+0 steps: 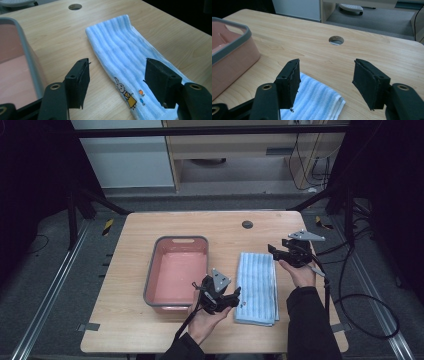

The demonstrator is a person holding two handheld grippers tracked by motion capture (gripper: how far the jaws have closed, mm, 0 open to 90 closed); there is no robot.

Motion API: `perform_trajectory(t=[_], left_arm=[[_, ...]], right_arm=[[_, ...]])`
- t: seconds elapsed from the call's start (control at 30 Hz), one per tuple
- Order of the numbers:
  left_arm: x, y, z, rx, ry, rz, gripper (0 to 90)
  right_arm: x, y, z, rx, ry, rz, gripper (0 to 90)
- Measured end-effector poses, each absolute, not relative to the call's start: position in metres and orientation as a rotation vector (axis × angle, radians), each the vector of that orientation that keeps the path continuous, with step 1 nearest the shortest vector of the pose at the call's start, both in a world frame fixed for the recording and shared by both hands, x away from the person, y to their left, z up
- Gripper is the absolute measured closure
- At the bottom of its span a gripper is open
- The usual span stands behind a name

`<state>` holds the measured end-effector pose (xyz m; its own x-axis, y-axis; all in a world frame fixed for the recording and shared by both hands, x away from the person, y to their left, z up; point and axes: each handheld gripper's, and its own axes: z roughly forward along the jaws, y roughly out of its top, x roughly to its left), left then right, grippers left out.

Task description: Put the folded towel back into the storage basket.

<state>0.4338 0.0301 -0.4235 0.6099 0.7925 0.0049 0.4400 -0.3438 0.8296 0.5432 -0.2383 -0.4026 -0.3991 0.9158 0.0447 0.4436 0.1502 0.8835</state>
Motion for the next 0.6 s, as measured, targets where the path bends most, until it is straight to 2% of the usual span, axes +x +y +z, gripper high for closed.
perform_trajectory(t=[0.6], left_arm=[[0.432,0.012,-0.473,2.09,0.985,0.442,44.2]], right_arm=[[0.56,-0.242,-0.45,1.405,1.949,1.12,39.5]])
